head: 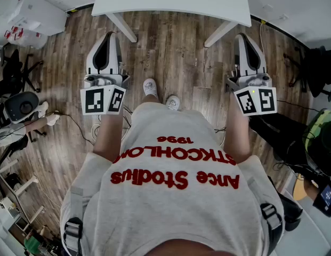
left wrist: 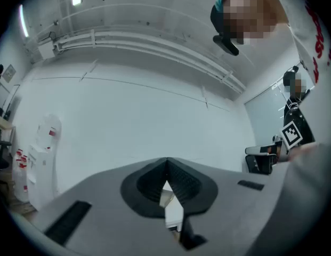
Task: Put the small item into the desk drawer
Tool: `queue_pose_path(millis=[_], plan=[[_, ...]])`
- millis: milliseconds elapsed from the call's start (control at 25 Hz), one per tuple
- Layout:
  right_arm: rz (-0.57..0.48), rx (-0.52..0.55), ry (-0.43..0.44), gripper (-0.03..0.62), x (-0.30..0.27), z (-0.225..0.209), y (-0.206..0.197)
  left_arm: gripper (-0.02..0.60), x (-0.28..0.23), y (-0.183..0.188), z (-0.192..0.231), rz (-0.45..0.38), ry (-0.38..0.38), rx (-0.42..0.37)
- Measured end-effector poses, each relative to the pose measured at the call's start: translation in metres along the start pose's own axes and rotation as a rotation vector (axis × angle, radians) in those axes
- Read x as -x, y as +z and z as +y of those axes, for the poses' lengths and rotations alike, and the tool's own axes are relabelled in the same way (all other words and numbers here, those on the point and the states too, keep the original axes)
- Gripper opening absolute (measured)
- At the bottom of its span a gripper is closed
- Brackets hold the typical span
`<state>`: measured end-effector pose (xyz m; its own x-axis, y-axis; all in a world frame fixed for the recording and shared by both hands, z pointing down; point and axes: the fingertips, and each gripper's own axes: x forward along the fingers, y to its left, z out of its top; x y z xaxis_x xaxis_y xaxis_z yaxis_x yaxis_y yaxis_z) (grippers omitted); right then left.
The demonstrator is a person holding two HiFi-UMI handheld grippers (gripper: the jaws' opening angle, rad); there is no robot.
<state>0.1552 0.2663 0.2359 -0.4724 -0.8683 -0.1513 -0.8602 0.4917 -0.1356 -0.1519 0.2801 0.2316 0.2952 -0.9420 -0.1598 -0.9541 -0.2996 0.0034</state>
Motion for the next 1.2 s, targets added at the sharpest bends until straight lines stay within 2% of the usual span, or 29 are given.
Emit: queue_pose_path(millis=[280, 520, 680, 960, 1200], plan=[[-0.002, -0.003, 0.003, 0.005, 0.007, 0.003, 0.0, 0.006, 0.004, 0.001, -0.004, -0.005, -0.008, -0.007], [-0.036, -0.101, 0.014, 0.005, 0.006, -0.009, 0.001, 0.006, -0.006, 0.002, -0.011, -0.003, -0.02, -0.021], [-0.034, -0.102, 0.015, 0.005, -0.003, -0.012, 0.001, 0.006, -0.018, 0.0, -0.008, -0.005, -0.031, -0.02], [-0.035, -0.083, -0.005, 0.005, -0.029, -0.029, -0.003, 0.005, -0.057, -0.015, -0.001, -0.018, -0.071, 0.0], [-0.039, -0.076, -0.028, 0.005, -0.072, -0.053, -0.003, 0.006, -0.113, -0.022, 0.015, -0.031, -0.098, 0.01]])
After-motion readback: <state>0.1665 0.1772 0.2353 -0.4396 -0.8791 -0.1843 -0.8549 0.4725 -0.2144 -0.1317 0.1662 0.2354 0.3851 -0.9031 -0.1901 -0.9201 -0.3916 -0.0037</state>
